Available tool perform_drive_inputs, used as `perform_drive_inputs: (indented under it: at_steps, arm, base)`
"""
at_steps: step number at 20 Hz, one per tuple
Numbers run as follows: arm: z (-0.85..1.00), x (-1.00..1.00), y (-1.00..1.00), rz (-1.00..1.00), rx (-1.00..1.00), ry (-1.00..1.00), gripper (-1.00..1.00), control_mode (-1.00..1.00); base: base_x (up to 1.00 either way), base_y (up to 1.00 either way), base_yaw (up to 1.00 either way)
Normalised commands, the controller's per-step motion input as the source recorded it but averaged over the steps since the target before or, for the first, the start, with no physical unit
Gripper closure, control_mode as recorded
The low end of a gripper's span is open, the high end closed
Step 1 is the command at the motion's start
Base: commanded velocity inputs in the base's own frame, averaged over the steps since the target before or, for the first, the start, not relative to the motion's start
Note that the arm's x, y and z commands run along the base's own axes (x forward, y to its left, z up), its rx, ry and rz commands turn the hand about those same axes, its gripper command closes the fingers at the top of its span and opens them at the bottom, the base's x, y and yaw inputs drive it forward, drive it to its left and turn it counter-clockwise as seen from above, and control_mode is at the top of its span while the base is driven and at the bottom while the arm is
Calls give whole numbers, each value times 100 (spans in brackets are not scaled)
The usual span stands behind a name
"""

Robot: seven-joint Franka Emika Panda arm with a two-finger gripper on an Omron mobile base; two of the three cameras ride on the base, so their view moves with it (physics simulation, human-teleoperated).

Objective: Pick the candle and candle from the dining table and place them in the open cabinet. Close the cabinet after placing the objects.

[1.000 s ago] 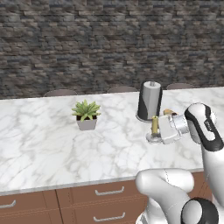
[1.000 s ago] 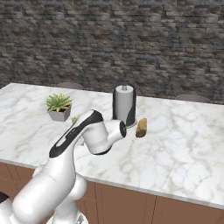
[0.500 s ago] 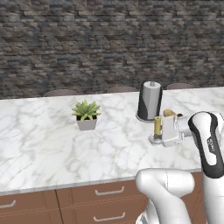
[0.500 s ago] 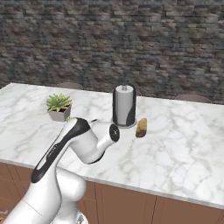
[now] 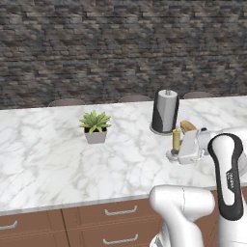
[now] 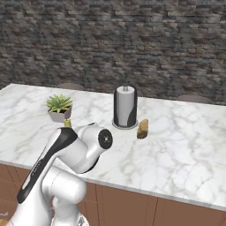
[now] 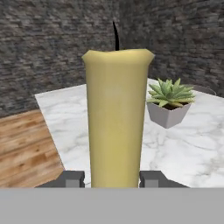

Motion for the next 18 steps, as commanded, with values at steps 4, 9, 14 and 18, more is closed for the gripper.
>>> perform_drive_inputs:
  at_steps: [4,9,14,18]
  arm:
    - [3,-7,0,-11,-1,2,100,-100]
    - [0,0,0,0,0,0,100,-100]
    - [0,0,0,0,0,0,100,-100]
    - [0,0,0,0,0,0,100,-100]
  base:
    - [0,0,0]
    - [0,0,0]
    - [0,0,0]
    - [0,0,0]
